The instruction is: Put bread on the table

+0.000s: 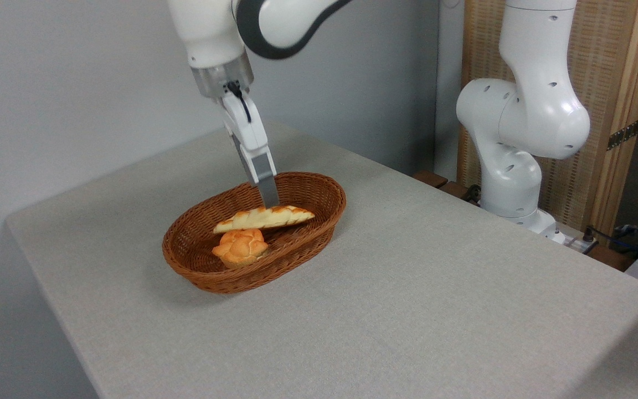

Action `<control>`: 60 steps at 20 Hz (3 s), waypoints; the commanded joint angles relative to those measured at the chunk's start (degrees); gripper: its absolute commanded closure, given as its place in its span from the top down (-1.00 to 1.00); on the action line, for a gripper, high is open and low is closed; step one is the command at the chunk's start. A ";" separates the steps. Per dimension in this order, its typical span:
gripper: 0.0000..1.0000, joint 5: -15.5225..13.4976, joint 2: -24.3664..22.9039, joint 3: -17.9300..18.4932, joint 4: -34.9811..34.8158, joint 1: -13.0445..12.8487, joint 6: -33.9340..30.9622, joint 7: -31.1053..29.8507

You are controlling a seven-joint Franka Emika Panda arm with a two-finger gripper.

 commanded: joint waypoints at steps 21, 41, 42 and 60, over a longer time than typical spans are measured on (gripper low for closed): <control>-0.23 1.12 0.17 -0.66 -9.87 0.41 13.51 7.47; -0.57 -1.95 4.21 9.60 10.07 0.49 -5.39 9.14; -0.57 -1.87 5.25 11.80 11.47 0.49 -4.86 9.14; 0.88 3.92 15.37 21.75 13.25 0.76 6.66 9.41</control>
